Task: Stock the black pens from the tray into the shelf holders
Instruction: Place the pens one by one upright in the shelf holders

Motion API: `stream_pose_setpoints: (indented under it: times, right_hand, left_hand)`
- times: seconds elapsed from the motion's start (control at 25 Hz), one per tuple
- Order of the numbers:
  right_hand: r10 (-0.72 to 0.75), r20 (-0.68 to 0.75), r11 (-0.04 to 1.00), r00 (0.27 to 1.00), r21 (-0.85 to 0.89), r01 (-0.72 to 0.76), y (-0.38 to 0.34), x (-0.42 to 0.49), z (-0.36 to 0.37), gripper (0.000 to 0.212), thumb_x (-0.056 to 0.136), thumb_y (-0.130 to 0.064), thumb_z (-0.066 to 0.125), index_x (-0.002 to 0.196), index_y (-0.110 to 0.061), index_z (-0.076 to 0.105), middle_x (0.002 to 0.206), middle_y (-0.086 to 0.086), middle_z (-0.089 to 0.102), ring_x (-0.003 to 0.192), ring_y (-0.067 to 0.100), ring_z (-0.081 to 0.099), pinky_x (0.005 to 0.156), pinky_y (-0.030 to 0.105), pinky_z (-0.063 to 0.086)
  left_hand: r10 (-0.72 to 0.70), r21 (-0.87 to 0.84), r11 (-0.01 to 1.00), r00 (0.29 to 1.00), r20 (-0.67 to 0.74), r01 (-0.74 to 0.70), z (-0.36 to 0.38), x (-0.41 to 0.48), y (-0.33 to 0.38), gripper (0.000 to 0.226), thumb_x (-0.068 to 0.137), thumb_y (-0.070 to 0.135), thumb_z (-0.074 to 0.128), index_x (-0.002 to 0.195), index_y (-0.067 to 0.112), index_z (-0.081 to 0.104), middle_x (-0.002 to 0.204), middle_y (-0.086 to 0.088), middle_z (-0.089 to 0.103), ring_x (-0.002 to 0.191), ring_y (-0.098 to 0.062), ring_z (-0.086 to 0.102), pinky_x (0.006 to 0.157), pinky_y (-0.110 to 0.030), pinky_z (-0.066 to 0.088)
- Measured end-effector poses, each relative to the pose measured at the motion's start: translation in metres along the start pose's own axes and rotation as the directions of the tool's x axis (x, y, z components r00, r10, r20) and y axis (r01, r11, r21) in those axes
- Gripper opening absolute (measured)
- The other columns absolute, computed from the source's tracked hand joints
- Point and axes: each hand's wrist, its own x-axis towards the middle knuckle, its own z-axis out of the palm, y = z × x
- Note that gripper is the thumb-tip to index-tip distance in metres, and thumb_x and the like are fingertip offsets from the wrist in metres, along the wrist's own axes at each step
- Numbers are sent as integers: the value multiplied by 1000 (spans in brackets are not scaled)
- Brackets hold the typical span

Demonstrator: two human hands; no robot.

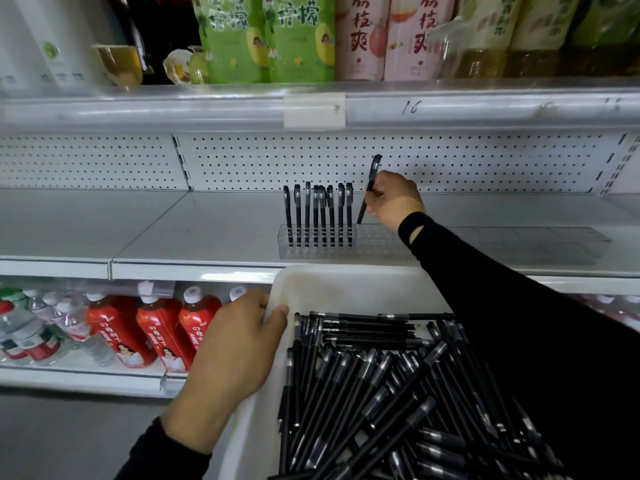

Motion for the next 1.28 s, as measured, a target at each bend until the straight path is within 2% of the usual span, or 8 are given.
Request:
stream_pose_setpoints:
  times: [0.12, 0.24, 0.44, 0.6, 0.92, 1.0, 1.16, 1.28]
  right_hand:
    - [-31, 18, 991, 999, -132, 33, -2, 3, 4, 10, 95, -19, 56, 101, -12, 59, 99, 11, 72, 92, 32, 69, 86, 44, 57]
    - [-30, 10, 982, 999, -187, 32, -2, 5, 4, 14, 95, -19, 56, 106, -10, 60, 99, 9, 71, 94, 30, 68, 88, 39, 56]
    - [-7, 99, 946, 995, -322, 38, -1, 1, 9, 6, 97, -17, 55, 96, -13, 58, 93, 8, 66, 94, 29, 63, 78, 32, 50]
    - [79, 168, 932, 983, -362, -13, 6, 4, 18, 16, 94, -23, 63, 81, -13, 63, 81, 5, 64, 88, 27, 66, 70, 27, 42]
    - [133, 203, 924, 970, -380, -47, 5, 6, 8, 17, 90, -23, 69, 100, -11, 75, 103, 7, 74, 94, 25, 68, 87, 31, 55]
    - [87, 188, 918, 978, -396, -5, 1, -4, -6, 18, 91, -25, 66, 98, -11, 75, 102, 8, 74, 94, 25, 68, 88, 33, 56]
    - [-166, 170, 914, 971, -345, 216, -15, -48, -31, 35, 92, -40, 66, 82, -7, 72, 83, 11, 72, 78, 25, 68, 79, 37, 58]
    - [-261, 399, 900, 879, -229, 371, -35, -89, -46, 34, 92, -43, 66, 78, -13, 70, 74, 2, 70, 67, 14, 66, 67, 30, 56]
  left_hand:
    - [3, 5, 1000, 1000, -4, -3, 2, 0, 0, 21, 97, 34, 55, 82, 21, 60, 69, 2, 65, 68, -11, 60, 57, -28, 41]
    - [0, -6, 1000, 1000, 7, 0, 2, 1, 0, 22, 97, 34, 54, 83, 19, 62, 70, 1, 67, 69, -12, 61, 62, -31, 46]
    - [-6, -11, 1000, 1000, 13, 6, 1, 1, 0, 22, 97, 33, 55, 81, 20, 61, 67, 1, 67, 68, -13, 61, 58, -28, 42]
    - [-12, -7, 1000, 1000, 8, 12, 2, 2, 0, 24, 96, 34, 56, 79, 18, 61, 66, 0, 67, 68, -14, 61, 60, -31, 44]
    - [2, -15, 1000, 1000, 5, -2, 3, 3, -4, 21, 96, 34, 56, 82, 21, 62, 67, 1, 68, 69, -13, 62, 62, -32, 46]
    - [5, -21, 1000, 1000, 11, -5, 2, 3, -4, 20, 96, 35, 55, 85, 21, 63, 70, 1, 69, 71, -14, 63, 63, -32, 47]
    - [-13, -20, 1000, 1000, 17, 13, 2, 2, -3, 21, 96, 34, 55, 81, 22, 61, 66, 1, 68, 67, -14, 62, 58, -31, 43]
    - [-12, -12, 1000, 1000, 12, 12, 3, 0, 0, 22, 96, 34, 56, 78, 22, 60, 64, 1, 66, 65, -12, 61, 55, -29, 39]
